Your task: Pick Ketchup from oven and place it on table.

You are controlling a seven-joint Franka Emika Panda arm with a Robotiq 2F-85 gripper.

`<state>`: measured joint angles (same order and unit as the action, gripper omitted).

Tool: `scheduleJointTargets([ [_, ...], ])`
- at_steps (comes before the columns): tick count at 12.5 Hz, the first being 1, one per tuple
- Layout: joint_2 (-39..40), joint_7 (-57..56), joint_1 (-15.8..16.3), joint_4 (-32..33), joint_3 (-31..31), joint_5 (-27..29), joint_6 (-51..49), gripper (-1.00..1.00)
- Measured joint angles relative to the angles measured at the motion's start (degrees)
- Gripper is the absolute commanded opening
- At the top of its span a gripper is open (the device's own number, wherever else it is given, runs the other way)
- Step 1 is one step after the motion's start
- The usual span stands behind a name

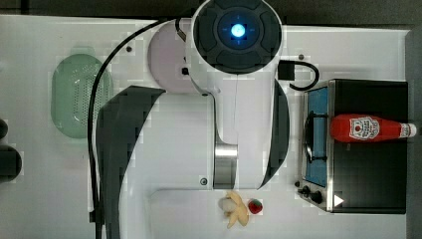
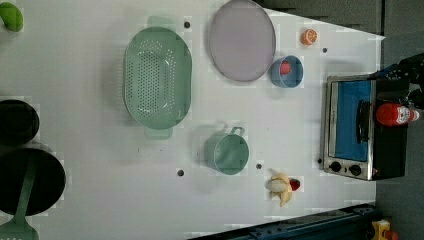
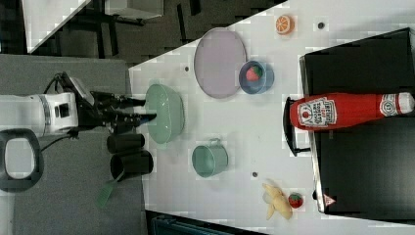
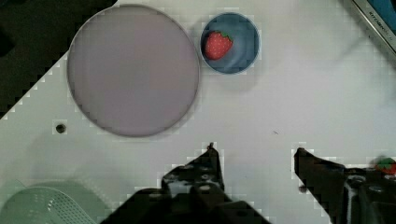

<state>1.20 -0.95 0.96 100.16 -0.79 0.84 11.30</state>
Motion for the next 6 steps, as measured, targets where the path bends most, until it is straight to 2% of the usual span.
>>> scheduleJointTargets([
  [3,-11.51,0.12,-0.25,7.55,-1.39,-0.47,-10.55,0.99],
  [6,-16.8,1.13,-0.95,4.31,-2.67,-1.42,-9.73,1.0],
])
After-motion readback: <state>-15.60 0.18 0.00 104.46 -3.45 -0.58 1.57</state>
